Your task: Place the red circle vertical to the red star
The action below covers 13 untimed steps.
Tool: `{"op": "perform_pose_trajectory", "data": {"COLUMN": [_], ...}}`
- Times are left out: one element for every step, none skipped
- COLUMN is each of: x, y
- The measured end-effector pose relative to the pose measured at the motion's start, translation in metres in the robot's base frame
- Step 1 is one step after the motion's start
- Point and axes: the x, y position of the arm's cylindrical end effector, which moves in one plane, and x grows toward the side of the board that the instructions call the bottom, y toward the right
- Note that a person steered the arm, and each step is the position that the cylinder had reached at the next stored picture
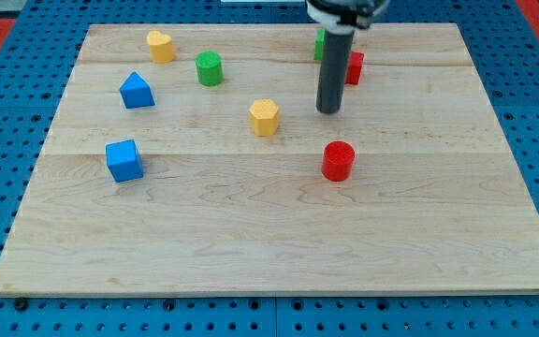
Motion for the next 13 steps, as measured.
{"op": "perform_pose_trajectory", "data": {"x": [-0.037, -0.070, -0.097, -0.067, -0.040, -0.042, -0.043, -0.038, -0.015, -0.006, -0.007, 0.009, 0.016], "y": [-0.027, -0.028, 0.020, 0.041, 0.024, 0.043, 0.059, 0.069, 0.071, 0.049, 0.043, 0.093, 0.156]}}
